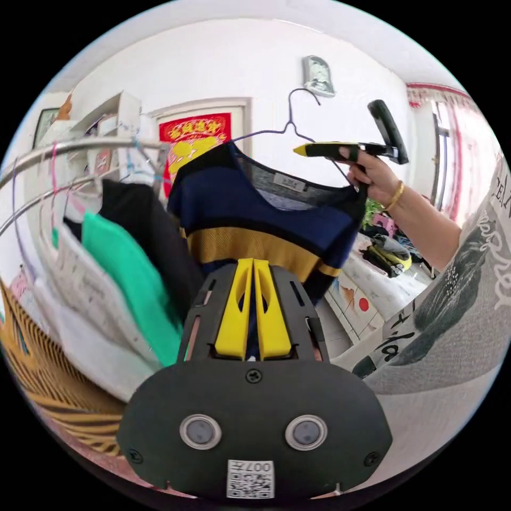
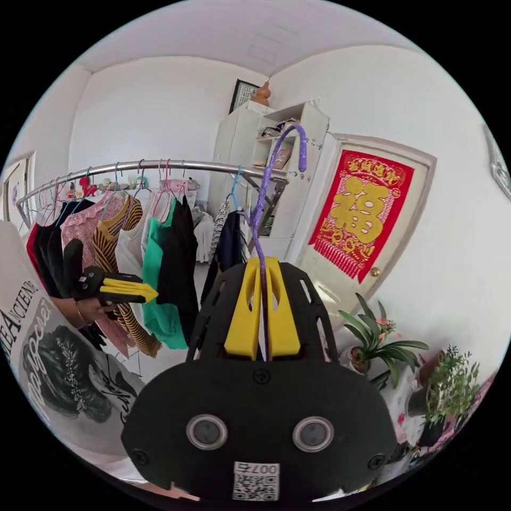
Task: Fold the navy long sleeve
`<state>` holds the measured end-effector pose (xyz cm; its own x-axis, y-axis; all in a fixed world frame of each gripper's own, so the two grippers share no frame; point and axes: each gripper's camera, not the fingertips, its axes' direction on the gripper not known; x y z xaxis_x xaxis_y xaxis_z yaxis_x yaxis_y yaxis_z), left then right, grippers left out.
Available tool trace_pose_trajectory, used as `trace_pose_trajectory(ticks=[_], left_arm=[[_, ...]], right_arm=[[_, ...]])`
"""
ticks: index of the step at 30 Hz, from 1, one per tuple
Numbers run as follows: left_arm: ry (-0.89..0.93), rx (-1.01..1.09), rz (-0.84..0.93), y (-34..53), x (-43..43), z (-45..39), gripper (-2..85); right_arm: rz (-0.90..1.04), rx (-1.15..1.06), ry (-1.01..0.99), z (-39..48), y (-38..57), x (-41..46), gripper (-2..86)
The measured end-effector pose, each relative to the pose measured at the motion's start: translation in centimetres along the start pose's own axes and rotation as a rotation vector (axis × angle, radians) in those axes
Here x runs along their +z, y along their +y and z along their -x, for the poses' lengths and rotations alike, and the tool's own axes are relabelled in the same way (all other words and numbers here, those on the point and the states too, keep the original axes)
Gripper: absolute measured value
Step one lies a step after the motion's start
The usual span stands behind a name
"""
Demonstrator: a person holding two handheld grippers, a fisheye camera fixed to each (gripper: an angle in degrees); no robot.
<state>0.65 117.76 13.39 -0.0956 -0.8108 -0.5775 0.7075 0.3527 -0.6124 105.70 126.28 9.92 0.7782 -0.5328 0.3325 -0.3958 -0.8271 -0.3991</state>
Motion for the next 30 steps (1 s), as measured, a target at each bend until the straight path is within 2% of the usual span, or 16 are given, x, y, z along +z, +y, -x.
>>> trace_pose_trajectory(ticks=[4, 6, 10, 12, 14, 18, 22, 24, 27, 30], left_arm=[[0.076, 0.100, -0.107, -5.4, 2.3, -6.1, 0.4], [0.136, 0.140, -0.183, -9.0, 3.5, -10.7, 3.9], [0.249, 0.177, -0.325, -14.4, 4.4, -18.2, 8.0], [0.373, 0.224, -0.418, -17.5, 5.4, -24.2, 9.0], [0.512, 0.268, -0.439, -19.8, 7.0, -29.3, 9.3], [0.911, 0.301, -0.315, -24.8, 12.4, -42.5, 6.5], [1.152, 0.319, -0.200, -28.2, 15.1, -52.6, 2.5], [1.336, 0.308, -0.089, -30.7, 17.4, -57.5, 0.0], [1.447, 0.376, -0.073, -33.2, 18.8, -62.8, -0.8], [1.501, 0.465, -0.033, -35.9, 21.0, -68.2, -0.9]], right_arm=[[-0.029, 0.046, 0.177, 0.5, 5.6, -12.8, -0.2], [-0.021, 0.070, 0.299, 2.2, 9.3, -20.9, -0.3], [0.035, 0.120, 0.482, 6.2, 14.7, -31.5, -0.3], [0.088, 0.157, 0.602, 9.5, 18.0, -37.5, -0.3], [0.125, 0.188, 0.663, 12.0, 20.4, -41.5, -0.3], [0.216, 0.303, 0.797, 16.6, 25.9, -49.2, -0.3], [0.265, 0.431, 0.907, 19.8, 30.0, -54.9, -0.3], [0.316, 0.495, 0.997, 21.6, 32.5, -57.9, -0.3], [0.326, 0.624, 1.107, 23.0, 35.7, -61.2, -0.2], [0.321, 0.752, 1.133, 23.3, 39.6, -62.9, -0.2]])
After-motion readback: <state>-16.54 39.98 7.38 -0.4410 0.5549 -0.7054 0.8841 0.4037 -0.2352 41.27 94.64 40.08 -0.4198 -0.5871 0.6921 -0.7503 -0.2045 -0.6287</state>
